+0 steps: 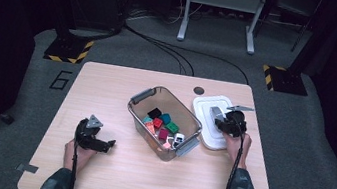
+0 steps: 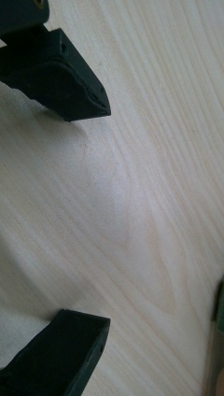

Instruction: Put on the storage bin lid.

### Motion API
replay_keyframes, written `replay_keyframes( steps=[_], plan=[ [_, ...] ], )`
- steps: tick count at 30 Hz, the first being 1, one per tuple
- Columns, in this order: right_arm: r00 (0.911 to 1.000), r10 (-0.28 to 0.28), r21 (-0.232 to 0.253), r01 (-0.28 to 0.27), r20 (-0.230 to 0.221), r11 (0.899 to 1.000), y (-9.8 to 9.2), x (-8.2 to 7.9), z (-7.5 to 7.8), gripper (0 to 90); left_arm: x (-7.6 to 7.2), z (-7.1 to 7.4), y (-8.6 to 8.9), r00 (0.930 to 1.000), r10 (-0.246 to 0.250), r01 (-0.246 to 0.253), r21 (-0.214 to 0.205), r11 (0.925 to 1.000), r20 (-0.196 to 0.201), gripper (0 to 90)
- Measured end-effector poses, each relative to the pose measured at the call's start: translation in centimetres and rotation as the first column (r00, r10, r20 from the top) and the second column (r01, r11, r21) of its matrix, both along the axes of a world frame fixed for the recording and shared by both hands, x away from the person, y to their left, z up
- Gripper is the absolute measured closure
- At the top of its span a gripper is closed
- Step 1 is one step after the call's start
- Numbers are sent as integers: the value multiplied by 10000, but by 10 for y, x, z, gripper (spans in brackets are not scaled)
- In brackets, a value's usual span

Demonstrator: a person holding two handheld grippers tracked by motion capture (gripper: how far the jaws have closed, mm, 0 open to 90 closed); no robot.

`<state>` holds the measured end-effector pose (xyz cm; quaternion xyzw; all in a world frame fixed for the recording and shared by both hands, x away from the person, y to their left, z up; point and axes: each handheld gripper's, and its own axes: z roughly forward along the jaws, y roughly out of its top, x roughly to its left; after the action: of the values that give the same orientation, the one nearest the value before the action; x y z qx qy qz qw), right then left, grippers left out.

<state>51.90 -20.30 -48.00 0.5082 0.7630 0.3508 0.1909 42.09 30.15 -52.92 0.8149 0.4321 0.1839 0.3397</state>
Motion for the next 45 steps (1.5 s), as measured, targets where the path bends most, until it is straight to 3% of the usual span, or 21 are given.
replay_keyframes(
  steps=[15, 29, 39, 45],
  plan=[
    [9973, 431, -61, -429, 598, 9991, -7, -13, 37, 681, 0, 0, 0, 10000, -66, 66, 2, 10000, -6, 17],
    [9913, 714, -373, -676, 1102, 9970, -8, -18, 87, 682, 0, 0, 0, 10000, -73, 73, -8, 10000, -13, 17],
    [9742, 1398, -233, -1378, 1773, 9902, 12, -28, 138, 682, 0, 0, 0, 10000, -77, 77, -2, 10000, -11, 17],
    [9608, 2146, -226, -2140, 1755, 9766, 41, -39, 150, 682, 0, 0, 0, 9999, -105, 105, 27, 9999, -42, 16]
  ],
)
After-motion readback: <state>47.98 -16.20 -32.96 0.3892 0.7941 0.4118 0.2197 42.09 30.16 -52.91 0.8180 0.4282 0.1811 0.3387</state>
